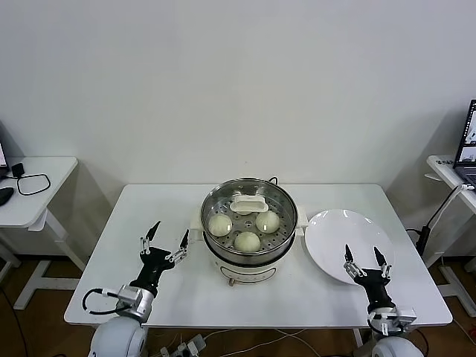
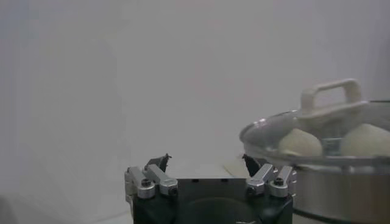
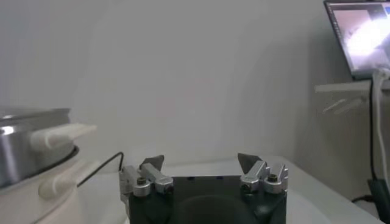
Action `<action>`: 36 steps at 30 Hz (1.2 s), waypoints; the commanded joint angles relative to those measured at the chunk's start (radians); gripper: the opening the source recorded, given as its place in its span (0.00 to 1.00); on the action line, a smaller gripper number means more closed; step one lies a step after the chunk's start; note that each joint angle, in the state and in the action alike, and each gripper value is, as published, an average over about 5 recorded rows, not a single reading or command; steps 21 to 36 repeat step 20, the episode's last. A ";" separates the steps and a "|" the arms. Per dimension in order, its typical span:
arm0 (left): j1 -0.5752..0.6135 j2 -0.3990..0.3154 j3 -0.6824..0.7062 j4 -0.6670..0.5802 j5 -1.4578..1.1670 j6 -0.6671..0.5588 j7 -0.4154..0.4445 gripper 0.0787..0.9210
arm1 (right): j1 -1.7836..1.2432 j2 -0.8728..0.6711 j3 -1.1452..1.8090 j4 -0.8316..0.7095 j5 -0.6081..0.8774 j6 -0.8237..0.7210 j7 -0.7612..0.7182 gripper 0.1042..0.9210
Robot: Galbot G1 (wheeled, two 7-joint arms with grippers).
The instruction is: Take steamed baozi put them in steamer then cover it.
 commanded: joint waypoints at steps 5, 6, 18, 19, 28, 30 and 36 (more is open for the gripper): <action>0.081 -0.014 -0.028 0.038 -0.074 -0.157 0.028 0.88 | -0.051 0.007 0.026 0.018 -0.034 0.000 -0.015 0.88; 0.081 -0.015 -0.028 0.036 -0.073 -0.156 0.026 0.88 | -0.049 0.007 0.025 0.021 -0.034 -0.002 -0.014 0.88; 0.095 -0.017 -0.021 0.014 -0.050 -0.149 0.012 0.88 | -0.044 0.008 0.013 0.025 -0.046 -0.001 -0.007 0.88; 0.096 -0.018 -0.021 0.014 -0.050 -0.149 0.012 0.88 | -0.044 0.008 0.012 0.026 -0.047 0.000 -0.007 0.88; 0.096 -0.019 -0.021 0.013 -0.049 -0.149 0.012 0.88 | -0.044 0.008 0.012 0.026 -0.048 0.001 -0.006 0.88; 0.096 -0.019 -0.021 0.013 -0.049 -0.149 0.012 0.88 | -0.044 0.008 0.012 0.026 -0.048 0.001 -0.006 0.88; 0.096 -0.019 -0.021 0.013 -0.049 -0.149 0.012 0.88 | -0.044 0.008 0.012 0.026 -0.048 0.001 -0.006 0.88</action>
